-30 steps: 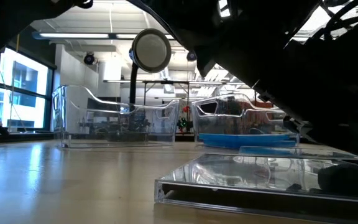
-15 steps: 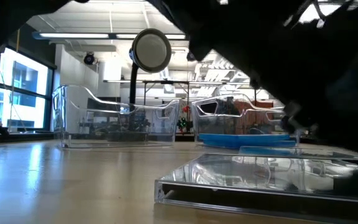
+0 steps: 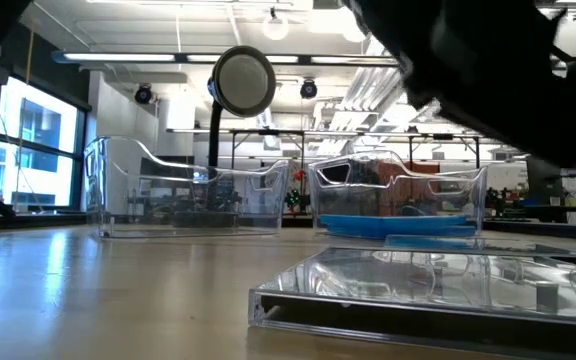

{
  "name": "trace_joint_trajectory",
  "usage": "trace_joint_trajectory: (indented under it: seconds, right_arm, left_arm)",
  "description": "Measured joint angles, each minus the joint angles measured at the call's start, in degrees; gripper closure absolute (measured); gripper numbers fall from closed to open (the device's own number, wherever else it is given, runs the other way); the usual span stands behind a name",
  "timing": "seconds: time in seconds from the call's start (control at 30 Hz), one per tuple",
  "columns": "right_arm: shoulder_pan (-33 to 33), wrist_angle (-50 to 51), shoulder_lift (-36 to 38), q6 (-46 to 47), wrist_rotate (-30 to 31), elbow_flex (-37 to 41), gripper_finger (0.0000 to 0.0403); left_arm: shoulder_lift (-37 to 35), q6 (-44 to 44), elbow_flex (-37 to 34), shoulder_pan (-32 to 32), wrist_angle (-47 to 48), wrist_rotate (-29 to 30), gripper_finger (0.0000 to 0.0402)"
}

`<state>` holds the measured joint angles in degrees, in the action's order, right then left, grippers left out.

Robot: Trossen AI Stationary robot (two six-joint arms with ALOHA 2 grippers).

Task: Pick & place jewel cases by type
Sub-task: Put the blue CD case into the right transparent bin

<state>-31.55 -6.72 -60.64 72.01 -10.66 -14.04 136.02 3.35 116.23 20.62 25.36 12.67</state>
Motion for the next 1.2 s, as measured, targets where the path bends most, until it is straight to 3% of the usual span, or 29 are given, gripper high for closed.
trace_joint_trajectory:
  seconds: [0.27, 0.63, 0.87, 1.2]
  right_arm:
    - [0.0, -3.53, 0.0, 0.02, -1.33, -0.03, 0.0383]
    - [0.04, -15.11, -0.09, -8.21, 7.88, 0.04, 0.0386]
    - [0.09, -26.07, -0.04, -24.48, 22.73, 0.03, 0.0386]
    - [5.51, -40.17, -0.04, -46.05, 48.1, 0.04, 0.0386]
  left_arm:
    - [-5.42, 4.51, -0.04, -0.04, 14.23, 2.66, 0.0401]
    - [-22.68, 5.44, 0.04, -0.02, 37.31, 22.61, 0.0401]
    - [-33.7, 3.77, 0.04, -0.02, 42.25, 34.03, 0.0401]
    - [-42.12, 3.8, 0.06, 0.0, 42.43, 36.63, 0.0401]
